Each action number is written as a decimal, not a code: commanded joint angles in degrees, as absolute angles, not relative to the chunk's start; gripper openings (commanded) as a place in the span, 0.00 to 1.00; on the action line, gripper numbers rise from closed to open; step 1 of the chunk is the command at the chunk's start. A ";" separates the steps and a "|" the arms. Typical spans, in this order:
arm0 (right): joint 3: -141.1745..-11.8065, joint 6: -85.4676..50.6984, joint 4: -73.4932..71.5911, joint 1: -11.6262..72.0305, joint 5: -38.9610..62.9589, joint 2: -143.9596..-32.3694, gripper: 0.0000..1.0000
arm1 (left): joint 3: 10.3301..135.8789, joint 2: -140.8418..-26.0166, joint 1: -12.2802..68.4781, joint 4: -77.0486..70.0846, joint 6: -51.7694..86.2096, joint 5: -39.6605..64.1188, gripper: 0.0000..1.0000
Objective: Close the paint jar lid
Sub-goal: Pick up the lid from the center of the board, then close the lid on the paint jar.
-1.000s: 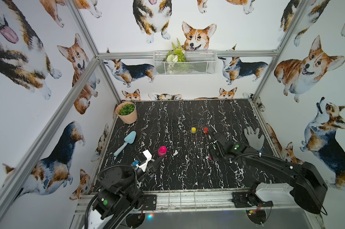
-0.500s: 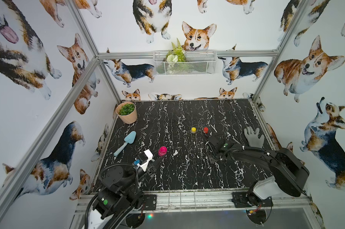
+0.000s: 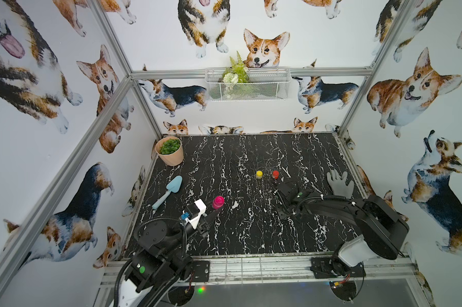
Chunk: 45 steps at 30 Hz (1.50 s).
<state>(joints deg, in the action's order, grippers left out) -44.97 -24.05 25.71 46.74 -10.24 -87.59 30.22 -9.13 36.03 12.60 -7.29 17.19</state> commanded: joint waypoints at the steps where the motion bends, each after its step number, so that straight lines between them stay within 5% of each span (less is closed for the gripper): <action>1: -44.99 -25.22 25.04 46.68 -10.52 -87.17 0.37 | 30.50 -9.29 36.04 11.24 -7.47 17.40 0.29; 13: -47.13 -22.87 27.17 46.76 -7.70 -84.02 0.32 | 30.52 -10.08 36.04 11.25 -7.49 17.67 0.29; 24: -65.43 -7.70 31.83 47.11 14.04 -76.37 0.32 | 31.53 -14.81 36.04 14.55 -10.41 17.43 0.30; 30: -76.69 -5.93 31.63 47.62 25.36 -79.29 0.32 | 32.26 -17.33 36.08 15.86 -11.25 17.76 0.30; 45: -99.11 5.78 43.77 57.42 31.10 -91.00 0.33 | 32.34 -15.83 36.04 16.55 -11.60 15.92 0.30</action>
<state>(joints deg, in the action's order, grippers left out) -97.73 1.54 39.75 56.55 29.45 -90.72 31.81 -16.10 36.03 16.62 -10.76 16.53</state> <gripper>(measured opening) 0.331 0.345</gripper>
